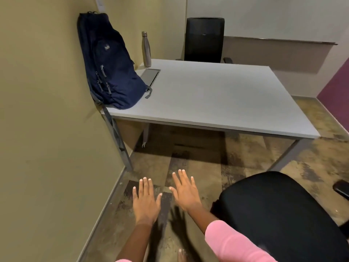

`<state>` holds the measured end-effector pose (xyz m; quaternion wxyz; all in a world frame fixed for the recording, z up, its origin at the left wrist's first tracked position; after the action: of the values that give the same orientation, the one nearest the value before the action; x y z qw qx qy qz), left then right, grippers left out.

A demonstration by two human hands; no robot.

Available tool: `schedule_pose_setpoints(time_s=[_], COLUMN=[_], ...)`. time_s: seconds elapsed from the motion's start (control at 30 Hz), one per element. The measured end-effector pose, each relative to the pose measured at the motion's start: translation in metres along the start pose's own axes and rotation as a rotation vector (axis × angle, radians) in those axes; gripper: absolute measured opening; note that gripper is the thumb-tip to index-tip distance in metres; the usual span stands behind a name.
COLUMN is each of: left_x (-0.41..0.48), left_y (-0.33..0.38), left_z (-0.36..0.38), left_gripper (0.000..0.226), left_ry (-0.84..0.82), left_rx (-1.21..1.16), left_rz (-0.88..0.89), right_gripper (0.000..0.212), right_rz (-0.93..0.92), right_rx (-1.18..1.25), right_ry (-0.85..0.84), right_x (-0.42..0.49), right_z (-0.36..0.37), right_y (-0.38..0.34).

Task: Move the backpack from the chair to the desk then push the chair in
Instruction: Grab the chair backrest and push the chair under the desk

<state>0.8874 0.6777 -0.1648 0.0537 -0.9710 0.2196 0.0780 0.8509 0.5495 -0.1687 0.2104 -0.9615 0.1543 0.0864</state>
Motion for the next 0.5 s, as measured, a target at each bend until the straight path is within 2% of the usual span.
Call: schedule_pose_setpoints(time_s=[0.23, 0.5], left_x=[-0.070, -0.118], left_y=[0.044, 0.097], left_z=[0.023, 0.020], left_gripper=[0.065, 0.065], left_ry=[-0.036, -0.004], left_rx=[0.013, -0.006], left_rz=[0.081, 0.105], right_gripper=[0.057, 0.057], right_rz=[0.066, 0.089], right_rx=[0.012, -0.030], right_ry=[-0.028, -0.011], right_x=[-0.087, -0.150], right_z=[0.015, 0.007], right_y=[0.026, 0.069])
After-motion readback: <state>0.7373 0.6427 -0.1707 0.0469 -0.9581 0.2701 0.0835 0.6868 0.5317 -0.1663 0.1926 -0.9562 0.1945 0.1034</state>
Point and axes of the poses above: each hand's wrist, its own x-axis towards the middle knuckle, its own z-axis out of the palm, y = z × x, the point moved 8 cm from there along x, towards the middle knuckle, and after that the axes turned 6 degrees about x, right-handed, at the moved point
